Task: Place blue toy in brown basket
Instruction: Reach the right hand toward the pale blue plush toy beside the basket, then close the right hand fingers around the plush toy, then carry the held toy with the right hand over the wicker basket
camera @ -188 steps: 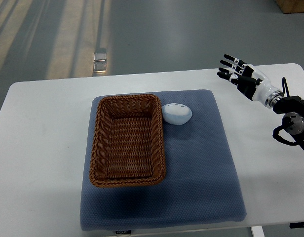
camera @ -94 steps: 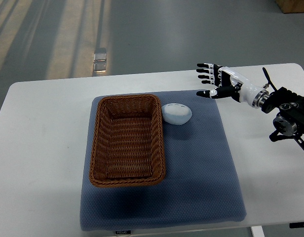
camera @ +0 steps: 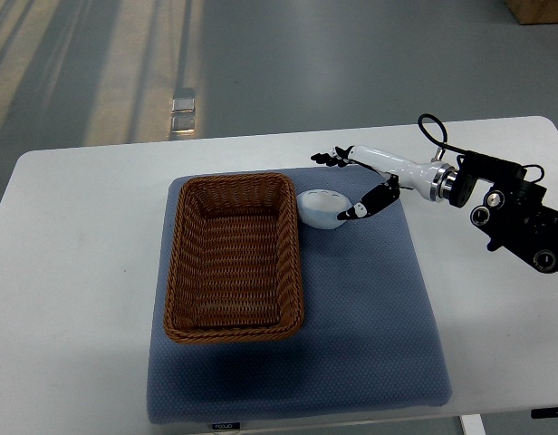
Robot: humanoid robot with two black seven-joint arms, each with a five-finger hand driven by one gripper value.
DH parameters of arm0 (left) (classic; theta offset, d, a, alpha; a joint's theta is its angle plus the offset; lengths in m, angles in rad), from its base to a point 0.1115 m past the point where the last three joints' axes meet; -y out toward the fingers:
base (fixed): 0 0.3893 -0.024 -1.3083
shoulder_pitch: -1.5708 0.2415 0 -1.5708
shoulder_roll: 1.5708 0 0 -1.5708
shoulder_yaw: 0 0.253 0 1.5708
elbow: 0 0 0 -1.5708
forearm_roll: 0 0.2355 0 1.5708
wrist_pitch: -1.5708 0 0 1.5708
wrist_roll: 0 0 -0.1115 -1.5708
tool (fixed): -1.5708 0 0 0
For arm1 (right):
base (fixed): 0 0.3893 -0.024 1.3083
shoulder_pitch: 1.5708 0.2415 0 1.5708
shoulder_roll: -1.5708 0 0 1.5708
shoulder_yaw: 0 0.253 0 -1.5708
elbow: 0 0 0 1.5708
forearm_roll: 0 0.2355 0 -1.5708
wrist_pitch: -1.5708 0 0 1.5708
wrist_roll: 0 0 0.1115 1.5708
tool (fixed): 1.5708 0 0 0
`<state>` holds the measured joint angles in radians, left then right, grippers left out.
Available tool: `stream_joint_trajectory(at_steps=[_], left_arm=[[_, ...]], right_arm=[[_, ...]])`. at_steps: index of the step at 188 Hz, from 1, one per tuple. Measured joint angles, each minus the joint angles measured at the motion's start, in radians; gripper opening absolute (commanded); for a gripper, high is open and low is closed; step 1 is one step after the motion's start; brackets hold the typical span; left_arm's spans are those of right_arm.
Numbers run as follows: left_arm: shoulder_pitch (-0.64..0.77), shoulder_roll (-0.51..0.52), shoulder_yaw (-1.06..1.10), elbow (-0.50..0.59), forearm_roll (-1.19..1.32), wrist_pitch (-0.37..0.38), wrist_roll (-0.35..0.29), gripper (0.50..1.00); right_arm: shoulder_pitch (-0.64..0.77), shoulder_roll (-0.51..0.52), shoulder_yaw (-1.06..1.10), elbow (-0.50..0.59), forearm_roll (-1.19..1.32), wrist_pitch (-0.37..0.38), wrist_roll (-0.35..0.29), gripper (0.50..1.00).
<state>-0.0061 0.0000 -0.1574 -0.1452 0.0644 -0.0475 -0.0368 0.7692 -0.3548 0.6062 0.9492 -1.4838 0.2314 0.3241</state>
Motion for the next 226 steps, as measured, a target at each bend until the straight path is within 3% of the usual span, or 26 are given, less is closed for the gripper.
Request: stream_joint_trajectory(at_steps=[40,90,128,149,162,189,226], left_arm=[[0.000,0.000,0.002,0.001,0.000,0.000,0.000,1.000],[0.000,0.000,0.003,0.000,0.000,0.000,0.000,1.000],[-0.002,0.000,0.003,-0.006,0.002,0.000,0.000,1.000],[-0.003,0.000,0.003,-0.008,0.003,0.000,0.000,1.000],[-0.003,0.000,0.003,-0.008,0.004,0.000,0.000,1.000],[-0.003,0.000,0.002,-0.008,0.006,0.000,0.000,1.000],[-0.003,0.000,0.002,-0.008,0.006,0.000,0.000,1.000]], right_arm=[[0.041,0.013,-0.129,-0.020,-0.016,-0.110,-0.008,0.905],[0.057,0.062,-0.145,-0.087,-0.017,-0.139,-0.012,0.905],[0.075,0.095,-0.195,-0.145,-0.018,-0.163,-0.013,0.864],[0.081,0.099,-0.229,-0.166,-0.018,-0.183,-0.011,0.793],[0.082,0.101,-0.236,-0.175,-0.018,-0.187,-0.010,0.699],[0.083,0.109,-0.238,-0.202,-0.018,-0.203,-0.010,0.580],[0.084,0.102,-0.226,-0.214,-0.008,-0.247,0.000,0.552]])
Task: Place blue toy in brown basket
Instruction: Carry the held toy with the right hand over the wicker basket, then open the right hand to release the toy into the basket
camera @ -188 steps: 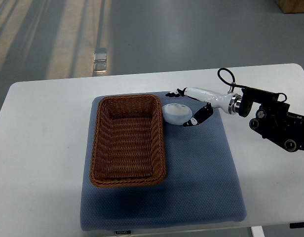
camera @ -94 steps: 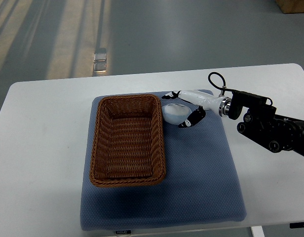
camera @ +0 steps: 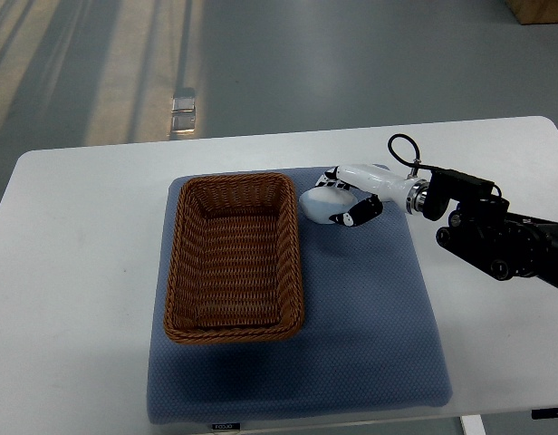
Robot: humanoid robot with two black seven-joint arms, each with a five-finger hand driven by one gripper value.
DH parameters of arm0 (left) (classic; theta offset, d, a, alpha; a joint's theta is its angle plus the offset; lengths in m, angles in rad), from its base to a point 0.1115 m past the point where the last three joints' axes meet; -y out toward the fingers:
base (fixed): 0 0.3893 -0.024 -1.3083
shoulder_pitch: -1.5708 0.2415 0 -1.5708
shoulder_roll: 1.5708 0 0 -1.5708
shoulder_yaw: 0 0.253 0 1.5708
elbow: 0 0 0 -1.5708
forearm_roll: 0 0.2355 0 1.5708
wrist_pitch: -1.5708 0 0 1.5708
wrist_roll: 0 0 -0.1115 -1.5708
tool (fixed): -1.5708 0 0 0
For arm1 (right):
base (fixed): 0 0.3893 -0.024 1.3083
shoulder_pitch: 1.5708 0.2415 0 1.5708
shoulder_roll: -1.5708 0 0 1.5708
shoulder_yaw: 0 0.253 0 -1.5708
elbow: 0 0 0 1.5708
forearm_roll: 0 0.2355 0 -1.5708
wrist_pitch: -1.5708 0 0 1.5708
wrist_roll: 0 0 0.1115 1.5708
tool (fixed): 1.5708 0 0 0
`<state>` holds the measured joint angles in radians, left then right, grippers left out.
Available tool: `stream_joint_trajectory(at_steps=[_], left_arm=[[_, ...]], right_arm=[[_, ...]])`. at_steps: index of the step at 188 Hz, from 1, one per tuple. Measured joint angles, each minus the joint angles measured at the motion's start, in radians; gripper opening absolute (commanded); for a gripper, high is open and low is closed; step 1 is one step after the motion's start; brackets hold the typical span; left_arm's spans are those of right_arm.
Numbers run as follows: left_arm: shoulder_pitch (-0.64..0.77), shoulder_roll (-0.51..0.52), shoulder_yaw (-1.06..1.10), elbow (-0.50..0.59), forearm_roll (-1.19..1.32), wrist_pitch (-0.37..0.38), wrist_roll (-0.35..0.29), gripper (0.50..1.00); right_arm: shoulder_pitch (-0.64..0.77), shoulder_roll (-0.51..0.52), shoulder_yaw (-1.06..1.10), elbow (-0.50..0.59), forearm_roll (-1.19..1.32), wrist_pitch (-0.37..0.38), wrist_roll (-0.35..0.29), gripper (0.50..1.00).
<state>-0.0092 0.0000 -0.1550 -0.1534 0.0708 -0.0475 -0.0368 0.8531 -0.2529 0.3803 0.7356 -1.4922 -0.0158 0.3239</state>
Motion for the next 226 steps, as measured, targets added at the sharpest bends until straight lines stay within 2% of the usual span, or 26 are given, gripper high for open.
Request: stream_joint_trajectory(at_steps=[48,93,138,176,201,212,226], left_arm=[[0.000,0.000,0.000,0.007,-0.001,0.000,0.000,1.000],[-0.002,0.000,0.000,0.008,-0.001,0.000,0.000,1.000],[-0.007,0.000,0.000,0.006,0.000,0.000,0.000,1.000],[-0.008,0.000,0.000,0.001,0.000,0.000,0.000,1.000],[-0.010,0.000,0.000,0.000,0.000,0.000,0.000,1.000],[-0.012,0.000,0.000,0.000,0.000,0.000,0.000,1.000],[-0.013,0.000,0.000,0.000,0.000,0.000,0.000,1.000]], right_arm=[[0.025,-0.096,0.075,0.022,0.065,-0.010,0.047,0.564],[0.043,-0.130,0.092,0.154,0.097,0.009,0.069,0.580],[0.045,-0.057,0.090,0.251,0.094,0.061,0.062,0.586],[0.063,0.047,0.057,0.269,0.086,0.097,0.056,0.607],[0.078,0.093,-0.008,0.257,0.079,0.100,0.053,0.641],[0.082,0.109,-0.039,0.243,0.077,0.098,0.052,0.678],[0.084,0.133,-0.060,0.219,0.077,0.094,0.052,0.699]])
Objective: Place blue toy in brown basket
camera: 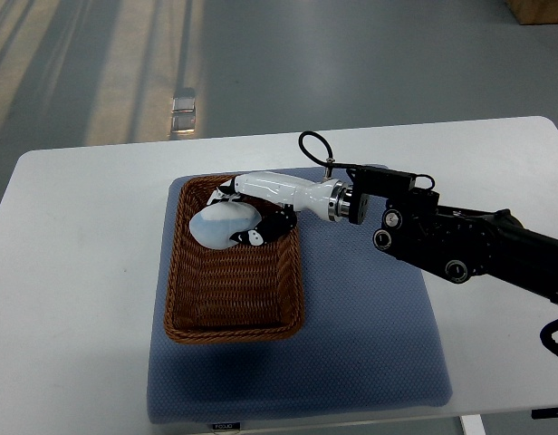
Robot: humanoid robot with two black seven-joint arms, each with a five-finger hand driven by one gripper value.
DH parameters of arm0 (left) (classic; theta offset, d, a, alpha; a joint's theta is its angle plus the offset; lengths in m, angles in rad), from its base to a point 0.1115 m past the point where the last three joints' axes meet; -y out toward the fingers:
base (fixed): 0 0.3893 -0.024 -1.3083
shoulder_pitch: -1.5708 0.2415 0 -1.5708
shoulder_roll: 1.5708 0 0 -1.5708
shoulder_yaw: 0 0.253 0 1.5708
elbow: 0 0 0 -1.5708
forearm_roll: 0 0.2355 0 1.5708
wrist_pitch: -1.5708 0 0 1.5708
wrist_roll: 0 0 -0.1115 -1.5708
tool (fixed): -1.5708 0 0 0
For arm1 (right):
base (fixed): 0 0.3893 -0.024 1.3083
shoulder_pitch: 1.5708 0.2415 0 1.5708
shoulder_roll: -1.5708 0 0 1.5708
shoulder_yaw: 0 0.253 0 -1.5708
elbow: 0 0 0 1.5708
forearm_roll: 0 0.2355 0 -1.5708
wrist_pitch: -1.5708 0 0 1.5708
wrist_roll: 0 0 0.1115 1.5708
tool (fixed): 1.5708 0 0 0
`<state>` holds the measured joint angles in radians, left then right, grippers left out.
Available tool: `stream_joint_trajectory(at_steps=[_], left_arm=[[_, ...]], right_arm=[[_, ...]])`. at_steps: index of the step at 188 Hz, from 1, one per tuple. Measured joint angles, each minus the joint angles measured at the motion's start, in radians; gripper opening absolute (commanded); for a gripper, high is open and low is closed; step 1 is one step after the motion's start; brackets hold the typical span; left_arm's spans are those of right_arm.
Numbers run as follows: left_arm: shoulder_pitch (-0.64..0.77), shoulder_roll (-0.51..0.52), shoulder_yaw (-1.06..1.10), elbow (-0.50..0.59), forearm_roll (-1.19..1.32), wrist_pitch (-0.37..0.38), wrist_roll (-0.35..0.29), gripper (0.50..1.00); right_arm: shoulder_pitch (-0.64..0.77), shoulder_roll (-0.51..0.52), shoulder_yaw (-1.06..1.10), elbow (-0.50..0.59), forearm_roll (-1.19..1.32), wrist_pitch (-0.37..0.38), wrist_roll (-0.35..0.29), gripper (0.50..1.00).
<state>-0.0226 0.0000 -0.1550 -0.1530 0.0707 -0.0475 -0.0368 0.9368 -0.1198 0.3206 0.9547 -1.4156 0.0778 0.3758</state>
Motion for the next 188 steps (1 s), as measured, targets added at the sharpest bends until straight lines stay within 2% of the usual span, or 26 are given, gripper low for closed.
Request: stream_joint_trajectory(at_steps=[35,64,105,137,170,188], left_arm=[[-0.001,0.000,0.000,0.000,0.000,0.000,0.000,1.000],[-0.002,0.000,0.000,0.000,0.000,0.000,0.000,1.000],[-0.003,0.000,0.000,0.001,0.000,0.000,0.000,1.000],[-0.003,0.000,0.000,0.003,0.000,0.000,0.000,1.000],[-0.003,0.000,0.000,0.003,0.000,0.000,0.000,1.000],[-0.003,0.000,0.000,0.003,0.000,0.000,0.000,1.000]], right_arm=[[-0.005,0.025,-0.016,-0.038,-0.002,-0.002,-0.009,0.760],[-0.005,0.025,-0.022,-0.040,-0.003,-0.004,-0.012,0.854],[-0.005,0.019,-0.016,-0.040,0.000,-0.006,-0.012,0.881],[-0.007,0.003,0.013,-0.038,0.013,-0.010,-0.011,0.881],[-0.050,-0.016,0.180,-0.038,0.054,0.000,-0.015,0.881],[-0.082,-0.029,0.279,-0.042,0.124,0.001,-0.039,0.881]])
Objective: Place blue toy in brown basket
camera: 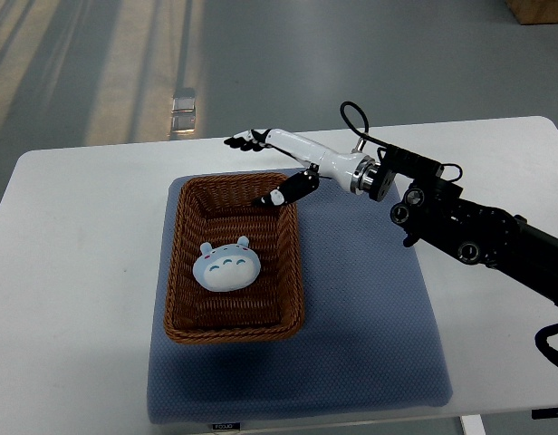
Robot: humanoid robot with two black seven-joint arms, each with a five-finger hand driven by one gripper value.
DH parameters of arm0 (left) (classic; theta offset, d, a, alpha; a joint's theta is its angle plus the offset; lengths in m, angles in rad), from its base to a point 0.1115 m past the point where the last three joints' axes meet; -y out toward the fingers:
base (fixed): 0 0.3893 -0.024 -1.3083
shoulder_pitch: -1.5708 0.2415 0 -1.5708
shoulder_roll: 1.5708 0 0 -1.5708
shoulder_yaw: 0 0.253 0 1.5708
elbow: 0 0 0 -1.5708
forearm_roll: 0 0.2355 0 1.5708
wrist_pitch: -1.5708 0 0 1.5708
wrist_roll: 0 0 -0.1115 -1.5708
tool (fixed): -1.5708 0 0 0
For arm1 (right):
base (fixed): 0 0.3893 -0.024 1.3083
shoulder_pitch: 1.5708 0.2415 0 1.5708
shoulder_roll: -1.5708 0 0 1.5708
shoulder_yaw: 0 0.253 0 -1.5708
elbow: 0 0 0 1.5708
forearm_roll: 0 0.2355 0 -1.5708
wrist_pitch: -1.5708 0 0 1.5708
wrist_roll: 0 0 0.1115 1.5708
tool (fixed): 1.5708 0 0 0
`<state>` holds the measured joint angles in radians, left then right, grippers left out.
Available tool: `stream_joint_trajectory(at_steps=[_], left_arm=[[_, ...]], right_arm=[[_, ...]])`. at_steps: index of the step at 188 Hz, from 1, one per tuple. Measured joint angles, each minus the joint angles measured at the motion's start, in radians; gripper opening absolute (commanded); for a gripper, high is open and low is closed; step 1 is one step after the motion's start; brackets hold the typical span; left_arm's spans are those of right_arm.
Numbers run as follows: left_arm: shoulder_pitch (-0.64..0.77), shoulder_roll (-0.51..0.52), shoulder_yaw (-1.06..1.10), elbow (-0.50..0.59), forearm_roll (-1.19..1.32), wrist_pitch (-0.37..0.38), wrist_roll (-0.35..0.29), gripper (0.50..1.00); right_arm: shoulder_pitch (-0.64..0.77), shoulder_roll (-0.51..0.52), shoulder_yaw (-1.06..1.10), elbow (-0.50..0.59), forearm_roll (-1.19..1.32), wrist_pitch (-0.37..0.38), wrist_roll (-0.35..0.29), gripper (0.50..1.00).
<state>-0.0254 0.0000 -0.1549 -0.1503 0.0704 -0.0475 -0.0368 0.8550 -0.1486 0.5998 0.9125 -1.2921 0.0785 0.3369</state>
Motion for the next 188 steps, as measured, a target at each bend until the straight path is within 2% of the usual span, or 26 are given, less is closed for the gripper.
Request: stream_joint_trajectory(at_steps=[44,64,113,188], left_arm=[[-0.001,0.000,0.000,0.001,0.000,0.000,0.000,1.000],[0.000,0.000,0.000,0.003,0.000,0.000,0.000,1.000],[0.001,0.000,0.001,0.005,0.000,0.000,0.000,1.000],[-0.001,0.000,0.000,0.006,-0.001,0.001,0.000,1.000]], right_arm=[[-0.070,-0.029,0.185,-0.058,0.293,-0.013,-0.062,0.881],[-0.082,-0.046,0.217,-0.100,0.431,-0.013,-0.068,0.901],[-0.105,-0.108,0.228,-0.157,0.757,-0.013,-0.066,0.909],[-0.163,-0.108,0.228,-0.167,0.841,-0.009,-0.060,0.911]])
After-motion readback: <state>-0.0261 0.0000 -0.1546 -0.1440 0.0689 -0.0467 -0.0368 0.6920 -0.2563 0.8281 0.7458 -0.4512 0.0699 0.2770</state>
